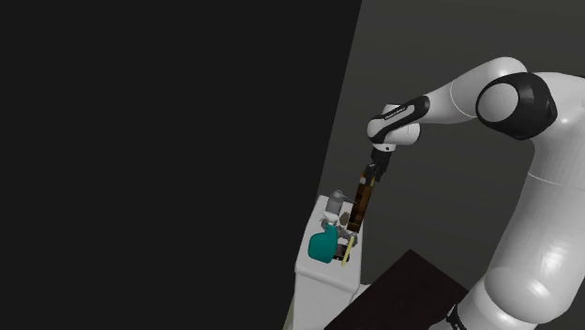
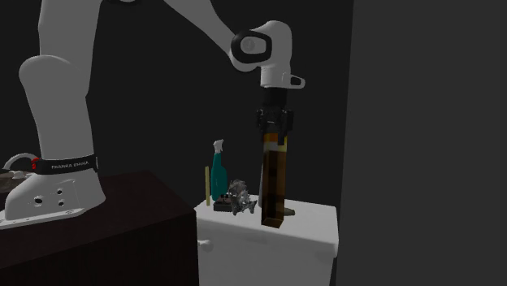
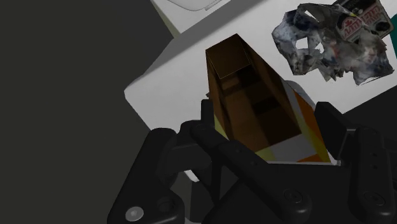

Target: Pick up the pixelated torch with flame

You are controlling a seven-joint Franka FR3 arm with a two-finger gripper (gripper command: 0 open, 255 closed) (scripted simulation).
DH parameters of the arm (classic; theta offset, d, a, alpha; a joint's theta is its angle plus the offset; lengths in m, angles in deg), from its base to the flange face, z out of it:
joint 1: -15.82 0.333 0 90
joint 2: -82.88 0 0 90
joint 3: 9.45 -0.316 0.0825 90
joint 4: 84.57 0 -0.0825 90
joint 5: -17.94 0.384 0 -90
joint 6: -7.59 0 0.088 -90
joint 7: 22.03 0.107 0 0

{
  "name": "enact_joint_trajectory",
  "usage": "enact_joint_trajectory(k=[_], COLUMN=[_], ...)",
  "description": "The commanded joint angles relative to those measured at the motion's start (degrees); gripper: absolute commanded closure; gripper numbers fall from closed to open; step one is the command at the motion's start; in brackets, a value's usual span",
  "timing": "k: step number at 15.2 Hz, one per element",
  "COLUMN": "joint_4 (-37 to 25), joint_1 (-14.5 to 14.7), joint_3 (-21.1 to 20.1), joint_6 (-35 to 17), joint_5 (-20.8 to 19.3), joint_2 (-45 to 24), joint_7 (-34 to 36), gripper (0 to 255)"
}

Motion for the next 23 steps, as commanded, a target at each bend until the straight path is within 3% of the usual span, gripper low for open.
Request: enact_joint_trajectory(k=[1,6,23], joint_4=[0.05,0.04,-4.9], joint_1=[0.0,0.0,0.67], joint_3=[-0.02,-0.02,0.65], joint_6=[-0.01,-0.03,10.49], joint_5=[0.01,0.03,-2.91], joint_2=[-0.07,-0.11,5.93], joint_7=[-0.01,-0.02,1.9], gripper=[255,255,255])
